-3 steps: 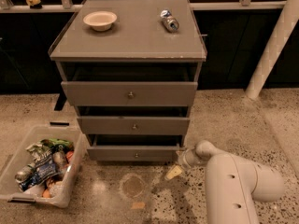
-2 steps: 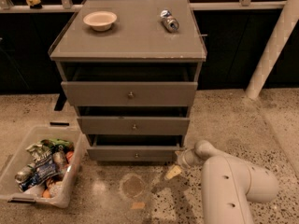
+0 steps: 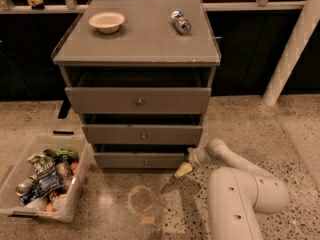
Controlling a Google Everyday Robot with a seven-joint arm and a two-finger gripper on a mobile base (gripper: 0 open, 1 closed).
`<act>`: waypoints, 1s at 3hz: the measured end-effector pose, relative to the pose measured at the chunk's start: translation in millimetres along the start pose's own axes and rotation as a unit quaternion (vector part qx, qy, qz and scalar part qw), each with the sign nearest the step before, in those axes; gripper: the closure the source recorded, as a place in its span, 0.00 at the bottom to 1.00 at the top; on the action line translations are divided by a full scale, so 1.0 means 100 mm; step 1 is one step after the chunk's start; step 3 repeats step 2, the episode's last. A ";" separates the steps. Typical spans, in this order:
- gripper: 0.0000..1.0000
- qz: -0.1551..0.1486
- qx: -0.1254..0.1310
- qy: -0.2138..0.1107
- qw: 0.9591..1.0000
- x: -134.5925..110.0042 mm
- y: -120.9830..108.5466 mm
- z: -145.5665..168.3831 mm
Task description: Close bottom drawer
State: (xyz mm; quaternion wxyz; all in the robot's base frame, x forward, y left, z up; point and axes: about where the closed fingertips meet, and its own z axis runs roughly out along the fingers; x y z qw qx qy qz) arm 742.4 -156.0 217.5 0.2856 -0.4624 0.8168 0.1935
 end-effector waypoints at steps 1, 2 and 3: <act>0.00 -0.007 0.027 -0.026 0.999 -0.28 -0.29 -0.11; 0.00 -0.007 0.027 -0.026 0.999 -0.27 -0.24 -0.11; 0.00 -0.007 0.027 -0.026 0.999 -0.27 -0.24 -0.11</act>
Offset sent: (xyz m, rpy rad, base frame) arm 0.0342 -0.0025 0.0251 0.0186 -0.0688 -0.0268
